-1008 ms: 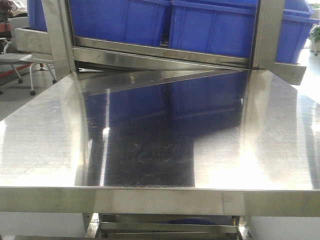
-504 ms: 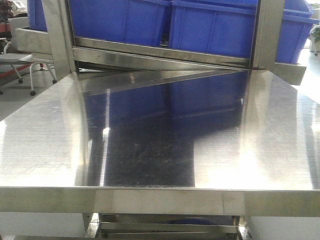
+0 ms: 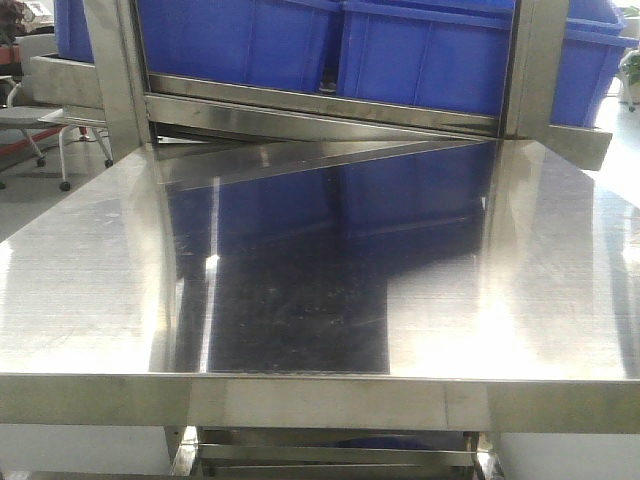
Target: Pick and sort blue part to right shelf
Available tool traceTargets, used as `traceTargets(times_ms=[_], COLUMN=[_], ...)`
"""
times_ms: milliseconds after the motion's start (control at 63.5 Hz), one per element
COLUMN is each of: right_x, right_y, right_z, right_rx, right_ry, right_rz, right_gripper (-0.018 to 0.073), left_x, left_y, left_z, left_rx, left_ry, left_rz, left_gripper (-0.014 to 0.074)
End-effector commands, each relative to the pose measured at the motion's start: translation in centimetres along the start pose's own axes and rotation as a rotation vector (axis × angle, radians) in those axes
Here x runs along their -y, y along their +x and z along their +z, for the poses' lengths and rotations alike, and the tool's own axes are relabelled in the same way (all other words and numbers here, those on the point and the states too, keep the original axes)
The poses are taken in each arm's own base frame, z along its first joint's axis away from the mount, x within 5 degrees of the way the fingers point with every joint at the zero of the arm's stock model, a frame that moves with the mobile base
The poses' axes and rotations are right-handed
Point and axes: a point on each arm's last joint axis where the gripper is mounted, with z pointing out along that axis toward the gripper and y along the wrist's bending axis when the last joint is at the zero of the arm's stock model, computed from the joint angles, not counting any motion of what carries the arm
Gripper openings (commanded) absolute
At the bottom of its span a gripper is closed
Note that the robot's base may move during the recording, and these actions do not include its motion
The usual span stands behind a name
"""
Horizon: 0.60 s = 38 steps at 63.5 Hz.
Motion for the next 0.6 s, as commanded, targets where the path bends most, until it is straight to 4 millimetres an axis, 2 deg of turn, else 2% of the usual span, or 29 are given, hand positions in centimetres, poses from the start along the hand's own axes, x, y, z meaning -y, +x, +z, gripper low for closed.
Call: traceTargets(times_ms=[0,220,583], right_x=[0.16,0.16,0.16], right_y=[-1.81,-1.81,-1.81], right_z=[-0.15,-0.15,-0.15], right_rx=[0.123,0.123,0.123], right_ry=[0.016,0.016,0.016], right_rz=[-0.014,-0.014,-0.014], right_gripper=[0.0267,0.0267,0.0267], left_x=[0.1,0.31,0.14], left_y=[-1.31,-1.3,-1.39], left_z=[-0.23,-0.28,-0.27], left_rx=[0.067,0.065,0.074], left_ry=[0.027,0.095,0.073], left_rz=[-0.01,0.013,-0.01], left_gripper=[0.0344,0.0344,0.0344])
